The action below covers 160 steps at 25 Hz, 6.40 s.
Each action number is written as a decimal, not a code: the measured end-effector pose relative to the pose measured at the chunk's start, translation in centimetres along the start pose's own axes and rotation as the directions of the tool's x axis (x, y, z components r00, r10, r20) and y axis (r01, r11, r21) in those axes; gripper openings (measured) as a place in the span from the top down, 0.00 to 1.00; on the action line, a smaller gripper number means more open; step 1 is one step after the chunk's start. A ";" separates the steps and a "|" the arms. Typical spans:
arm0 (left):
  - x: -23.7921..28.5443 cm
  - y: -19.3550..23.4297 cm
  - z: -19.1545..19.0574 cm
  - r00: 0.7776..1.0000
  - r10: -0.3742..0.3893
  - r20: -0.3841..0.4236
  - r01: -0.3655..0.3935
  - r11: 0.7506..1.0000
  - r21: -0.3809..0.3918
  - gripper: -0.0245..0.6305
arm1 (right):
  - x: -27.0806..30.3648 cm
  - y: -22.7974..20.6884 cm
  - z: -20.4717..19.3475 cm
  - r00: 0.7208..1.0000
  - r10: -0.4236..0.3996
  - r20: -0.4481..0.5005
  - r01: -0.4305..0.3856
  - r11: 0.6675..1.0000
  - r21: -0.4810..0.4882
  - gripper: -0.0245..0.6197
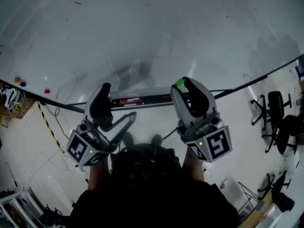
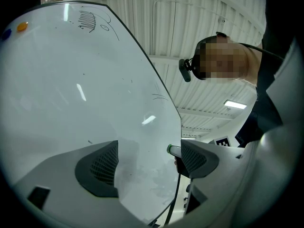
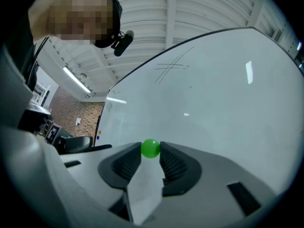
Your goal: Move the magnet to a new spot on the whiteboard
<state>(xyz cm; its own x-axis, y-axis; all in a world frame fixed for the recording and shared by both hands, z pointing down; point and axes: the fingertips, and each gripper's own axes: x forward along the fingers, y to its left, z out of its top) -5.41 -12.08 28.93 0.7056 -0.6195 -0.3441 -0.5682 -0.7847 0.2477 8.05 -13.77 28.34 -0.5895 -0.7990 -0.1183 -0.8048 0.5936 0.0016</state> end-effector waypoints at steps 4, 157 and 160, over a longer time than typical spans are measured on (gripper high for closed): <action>-0.4 0.4 0.1 1.000 0.006 0.005 -0.006 1.000 0.000 0.34 | 0.7 0.3 -0.5 1.000 -0.011 -0.026 0.011 0.999 -0.032 0.73; -11.0 -7.8 1.8 0.999 -0.023 0.029 0.025 0.997 -0.073 0.34 | -8.2 13.3 2.0 0.913 0.353 0.203 -0.405 0.837 0.367 0.93; -11.4 -7.4 1.8 0.998 -0.057 0.034 0.060 0.993 -0.097 0.34 | -8.1 14.0 1.4 0.930 0.324 0.172 -0.366 0.857 0.364 0.93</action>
<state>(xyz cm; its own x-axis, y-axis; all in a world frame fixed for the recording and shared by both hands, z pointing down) -9.98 0.84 29.42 0.7216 -0.5731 -0.3884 -0.4813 -0.8186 0.3135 1.70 1.17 27.90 -0.7975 -0.5340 -0.2807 -0.4484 0.8360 -0.3163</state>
